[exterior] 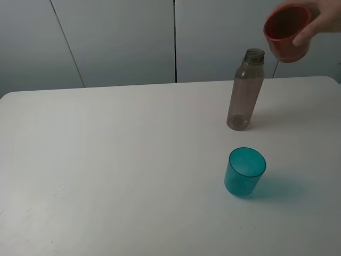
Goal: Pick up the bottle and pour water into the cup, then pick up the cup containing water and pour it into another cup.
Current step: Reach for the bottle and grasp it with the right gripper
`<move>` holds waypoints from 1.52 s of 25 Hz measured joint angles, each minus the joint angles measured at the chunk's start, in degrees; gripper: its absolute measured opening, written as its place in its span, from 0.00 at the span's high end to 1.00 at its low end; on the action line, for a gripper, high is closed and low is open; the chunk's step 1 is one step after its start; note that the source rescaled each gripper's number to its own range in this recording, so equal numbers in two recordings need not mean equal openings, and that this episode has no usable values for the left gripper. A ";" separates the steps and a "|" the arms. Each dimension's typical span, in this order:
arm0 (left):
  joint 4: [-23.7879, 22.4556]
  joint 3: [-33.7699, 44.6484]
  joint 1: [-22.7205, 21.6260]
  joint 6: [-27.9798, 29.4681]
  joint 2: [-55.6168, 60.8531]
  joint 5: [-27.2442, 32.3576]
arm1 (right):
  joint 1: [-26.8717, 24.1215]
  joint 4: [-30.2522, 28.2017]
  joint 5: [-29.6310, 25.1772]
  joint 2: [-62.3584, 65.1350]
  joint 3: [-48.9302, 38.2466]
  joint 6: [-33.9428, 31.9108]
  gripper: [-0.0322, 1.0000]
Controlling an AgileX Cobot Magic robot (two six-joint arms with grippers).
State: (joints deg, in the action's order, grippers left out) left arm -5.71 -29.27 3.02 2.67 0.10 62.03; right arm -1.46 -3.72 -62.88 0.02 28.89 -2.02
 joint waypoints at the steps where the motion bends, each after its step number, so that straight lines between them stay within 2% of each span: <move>1: 0.00 0.00 0.00 0.00 0.00 0.00 | 0.00 0.00 0.00 0.00 0.00 0.00 0.01; 38: 0.00 0.00 0.00 -0.21 0.00 0.00 | 0.00 0.00 0.00 0.00 0.00 0.00 0.01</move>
State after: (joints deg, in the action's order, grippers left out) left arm -5.71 -29.27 3.02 2.46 0.10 62.03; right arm -1.46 -3.72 -62.88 0.02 28.89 -2.02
